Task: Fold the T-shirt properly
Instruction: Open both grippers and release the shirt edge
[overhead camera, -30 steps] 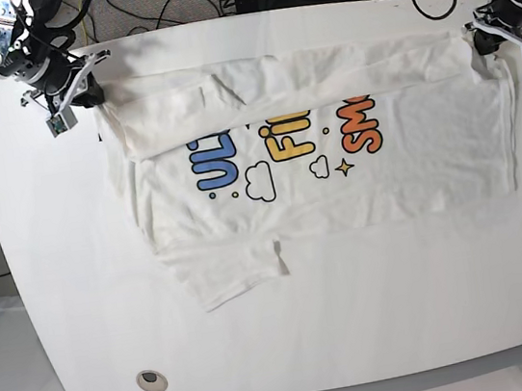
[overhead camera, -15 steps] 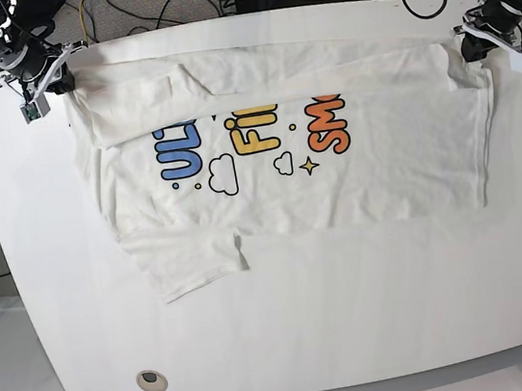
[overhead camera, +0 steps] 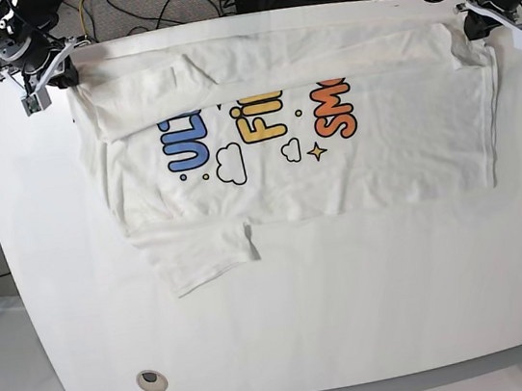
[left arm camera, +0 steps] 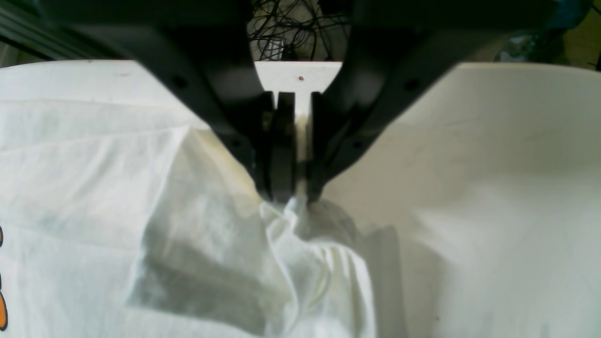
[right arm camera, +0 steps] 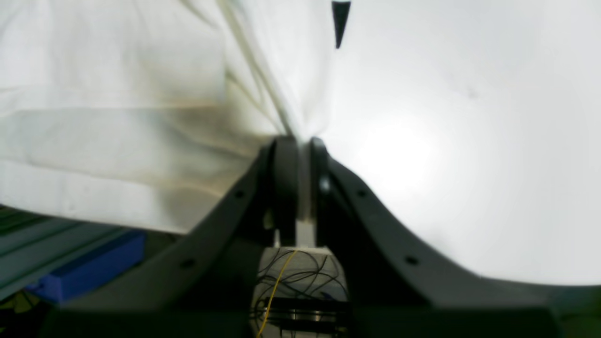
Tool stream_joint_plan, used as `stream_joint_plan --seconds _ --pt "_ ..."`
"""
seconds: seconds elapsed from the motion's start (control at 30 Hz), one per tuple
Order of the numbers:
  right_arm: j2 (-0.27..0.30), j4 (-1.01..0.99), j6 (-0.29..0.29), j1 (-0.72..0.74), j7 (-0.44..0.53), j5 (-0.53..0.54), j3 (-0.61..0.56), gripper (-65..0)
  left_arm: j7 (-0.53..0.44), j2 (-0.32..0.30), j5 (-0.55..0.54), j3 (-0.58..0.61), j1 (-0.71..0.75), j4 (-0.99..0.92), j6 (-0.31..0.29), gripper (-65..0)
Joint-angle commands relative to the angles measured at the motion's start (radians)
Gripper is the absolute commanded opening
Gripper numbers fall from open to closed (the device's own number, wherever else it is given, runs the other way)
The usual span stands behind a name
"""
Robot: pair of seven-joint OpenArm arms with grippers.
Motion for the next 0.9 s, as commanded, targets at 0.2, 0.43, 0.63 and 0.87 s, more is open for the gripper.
stream_joint_plan --seconds 0.2,0.43,0.63,0.87 --pt "0.001 -0.012 0.006 -0.012 -0.082 -0.044 -0.006 -65.0 0.048 -0.019 0.047 0.005 0.016 -0.002 0.016 -63.0" --pt "0.000 -0.011 0.003 -0.011 -0.082 -0.044 -0.008 -63.9 0.046 -0.021 0.049 0.007 0.013 0.001 0.024 -50.2" --pt "0.000 -0.006 0.006 0.009 -0.077 -0.039 -0.008 -42.4 0.048 -0.021 0.145 0.007 -0.030 0.001 0.030 -46.8" --pt "0.006 0.080 0.006 0.011 -0.085 -0.042 -0.006 -40.6 0.049 -0.024 0.147 0.003 -0.047 0.029 0.010 -46.9"
